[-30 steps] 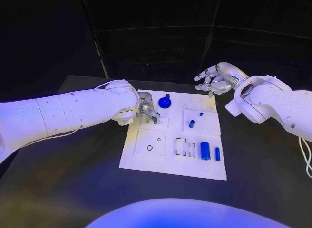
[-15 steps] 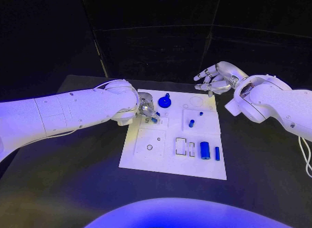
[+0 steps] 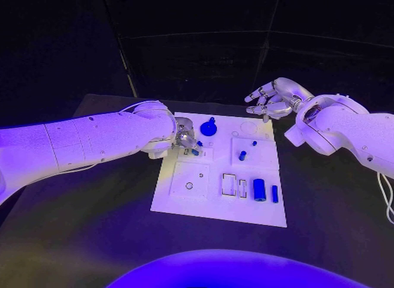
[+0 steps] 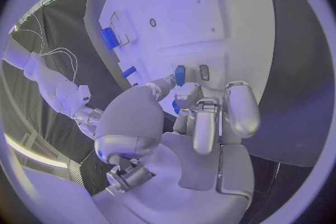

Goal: Assemble the parts on the task board

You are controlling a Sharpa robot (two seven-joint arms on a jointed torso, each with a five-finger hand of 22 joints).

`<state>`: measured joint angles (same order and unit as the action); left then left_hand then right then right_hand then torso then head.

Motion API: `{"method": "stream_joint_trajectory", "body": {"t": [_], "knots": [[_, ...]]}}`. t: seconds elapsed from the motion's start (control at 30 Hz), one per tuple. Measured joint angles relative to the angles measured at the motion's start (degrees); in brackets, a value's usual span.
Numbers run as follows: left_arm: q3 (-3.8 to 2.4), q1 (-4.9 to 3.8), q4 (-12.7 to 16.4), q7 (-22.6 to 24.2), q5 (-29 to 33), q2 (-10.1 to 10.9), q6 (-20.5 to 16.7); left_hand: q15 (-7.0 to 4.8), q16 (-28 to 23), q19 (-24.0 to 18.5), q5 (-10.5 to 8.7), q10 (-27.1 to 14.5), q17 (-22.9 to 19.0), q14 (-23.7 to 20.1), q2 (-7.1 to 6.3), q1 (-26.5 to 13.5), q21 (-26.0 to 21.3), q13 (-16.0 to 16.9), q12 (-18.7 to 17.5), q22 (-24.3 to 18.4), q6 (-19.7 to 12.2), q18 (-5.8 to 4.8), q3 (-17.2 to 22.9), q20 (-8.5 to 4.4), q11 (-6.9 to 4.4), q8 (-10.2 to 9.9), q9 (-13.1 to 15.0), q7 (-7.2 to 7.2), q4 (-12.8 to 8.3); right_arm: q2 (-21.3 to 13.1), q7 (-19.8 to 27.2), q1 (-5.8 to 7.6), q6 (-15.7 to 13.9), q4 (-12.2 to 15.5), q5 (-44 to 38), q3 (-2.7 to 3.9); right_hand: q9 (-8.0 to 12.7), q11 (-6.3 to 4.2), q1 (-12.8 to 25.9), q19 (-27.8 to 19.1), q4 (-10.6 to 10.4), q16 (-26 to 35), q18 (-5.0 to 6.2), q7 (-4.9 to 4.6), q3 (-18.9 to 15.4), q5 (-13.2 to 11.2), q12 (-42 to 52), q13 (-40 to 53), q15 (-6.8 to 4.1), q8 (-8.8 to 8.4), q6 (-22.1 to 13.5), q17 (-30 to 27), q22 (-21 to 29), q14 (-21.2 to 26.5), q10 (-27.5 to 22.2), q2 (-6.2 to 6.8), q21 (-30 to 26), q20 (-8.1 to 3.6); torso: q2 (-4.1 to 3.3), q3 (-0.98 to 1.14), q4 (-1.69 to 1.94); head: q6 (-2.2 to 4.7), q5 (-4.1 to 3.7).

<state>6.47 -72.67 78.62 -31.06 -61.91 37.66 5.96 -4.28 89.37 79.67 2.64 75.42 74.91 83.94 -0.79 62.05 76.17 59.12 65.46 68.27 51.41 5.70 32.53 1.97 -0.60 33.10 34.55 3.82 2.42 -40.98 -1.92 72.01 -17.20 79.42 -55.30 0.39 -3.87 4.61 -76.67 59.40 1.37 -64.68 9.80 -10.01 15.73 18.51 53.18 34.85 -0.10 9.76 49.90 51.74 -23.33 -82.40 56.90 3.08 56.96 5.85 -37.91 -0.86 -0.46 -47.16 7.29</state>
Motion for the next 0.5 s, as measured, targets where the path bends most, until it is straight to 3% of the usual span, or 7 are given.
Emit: {"method": "stream_joint_trajectory", "body": {"t": [0.37,0.5], "knots": [[-0.05,-0.07,-0.42,-0.14,0.0,-0.27,1.05,0.0,0.0,0.0,0.09,0.0,0.0,0.0,-0.11,0.04,0.0,-0.5,-0.45,0.06,0.44,0.0,0.05,0.0,0.01,0.44,0.28,-0.25,-0.06,0.04,-0.01,0.0,0.05,-0.05,-0.01,0.0,0.0,0.0,0.31,0.0,-0.17,0.0,0.0,0.0,0.17,-0.2,0.0,-0.08,0.0,0.0,0.0,0.0,0.05,0.0,0.0,0.3,-0.22,0.0,0.0,0.03,-0.08,-0.08,-0.1],[-0.08,-0.1,-0.61,-0.27,-0.02,-0.4,1.55,0.0,0.0,0.0,0.09,0.0,0.0,0.0,-0.72,-0.57,0.0,-1.17,-0.87,0.13,0.63,0.01,0.5,0.0,0.01,0.47,0.47,-0.43,-0.25,0.04,-0.01,0.0,0.06,-0.05,-0.02,0.0,0.0,0.0,0.3,0.0,-0.17,0.0,0.0,0.0,0.17,-0.44,0.0,-0.08,0.0,0.0,0.0,0.01,0.05,0.0,0.0,0.3,-0.22,0.0,0.0,0.03,-0.08,-0.15,-0.15]]}}
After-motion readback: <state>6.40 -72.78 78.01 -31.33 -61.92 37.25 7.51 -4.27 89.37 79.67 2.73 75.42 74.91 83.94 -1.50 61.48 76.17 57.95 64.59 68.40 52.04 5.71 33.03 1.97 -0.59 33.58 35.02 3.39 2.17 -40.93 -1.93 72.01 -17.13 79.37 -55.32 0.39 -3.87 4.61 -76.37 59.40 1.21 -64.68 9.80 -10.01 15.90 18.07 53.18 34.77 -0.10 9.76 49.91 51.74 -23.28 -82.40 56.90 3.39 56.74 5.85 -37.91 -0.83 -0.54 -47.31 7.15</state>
